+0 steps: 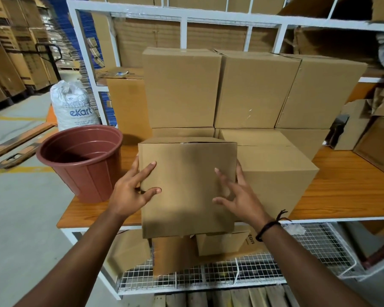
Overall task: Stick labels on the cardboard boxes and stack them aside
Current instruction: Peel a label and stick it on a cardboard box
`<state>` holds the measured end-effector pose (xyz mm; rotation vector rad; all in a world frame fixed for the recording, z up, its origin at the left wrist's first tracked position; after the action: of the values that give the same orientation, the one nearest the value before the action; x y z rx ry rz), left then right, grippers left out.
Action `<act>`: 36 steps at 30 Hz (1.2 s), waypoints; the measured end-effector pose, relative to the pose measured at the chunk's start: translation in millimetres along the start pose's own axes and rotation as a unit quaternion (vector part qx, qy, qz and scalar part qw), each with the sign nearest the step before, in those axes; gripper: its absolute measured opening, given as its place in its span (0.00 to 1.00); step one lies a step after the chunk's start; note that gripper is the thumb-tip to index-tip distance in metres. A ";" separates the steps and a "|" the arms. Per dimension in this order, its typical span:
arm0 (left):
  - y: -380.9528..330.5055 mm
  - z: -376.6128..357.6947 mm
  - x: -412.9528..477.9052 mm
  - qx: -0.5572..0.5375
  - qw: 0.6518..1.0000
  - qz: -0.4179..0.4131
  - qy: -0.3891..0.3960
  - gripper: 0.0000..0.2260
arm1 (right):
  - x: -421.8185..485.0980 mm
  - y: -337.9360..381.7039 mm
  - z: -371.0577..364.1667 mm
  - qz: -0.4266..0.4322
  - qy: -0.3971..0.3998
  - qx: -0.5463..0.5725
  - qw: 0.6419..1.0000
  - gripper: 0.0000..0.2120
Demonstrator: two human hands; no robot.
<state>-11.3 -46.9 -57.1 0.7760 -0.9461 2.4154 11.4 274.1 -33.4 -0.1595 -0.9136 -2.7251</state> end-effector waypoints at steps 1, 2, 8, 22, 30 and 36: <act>0.0 -2.5 -1.6 -0.002 1.000 -0.002 -0.001 0.33 | -3.0 -3.8 -7.0 -0.003 0.002 0.012 1.000 0.40; -0.2 -5.0 -3.5 -0.004 1.000 0.000 0.001 0.32 | -4.5 -7.3 -13.6 -0.005 -0.002 0.023 1.000 0.40; -5.9 5.4 -8.0 0.001 0.998 0.051 -0.024 0.35 | 6.0 -8.3 -16.5 -0.032 -0.051 0.049 0.997 0.36; -24.8 19.2 -9.3 -0.041 0.985 0.157 0.052 0.37 | 28.9 17.9 29.0 -0.065 -0.049 0.023 0.996 0.32; -16.4 38.4 42.0 -0.199 0.920 0.295 0.167 0.39 | 80.1 40.8 62.7 -0.094 0.051 0.021 0.994 0.31; -0.4 31.2 48.7 -0.215 0.903 0.337 0.160 0.38 | 104.0 28.1 33.4 -0.106 0.060 0.059 0.991 0.30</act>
<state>-37.0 -60.0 -7.0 -0.1498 -1.7262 2.5838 -79.8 250.7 28.7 0.1296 -1.1098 -2.8234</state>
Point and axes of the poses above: each hand's wrist, its own x-axis towards the middle knuckle, its own z-axis out of the back of the hand, y = z × x, the point moved 3 cm from there along x, towards the middle knuckle, and after that the axes turned 2 degrees about -z, right-handed, at the moved point
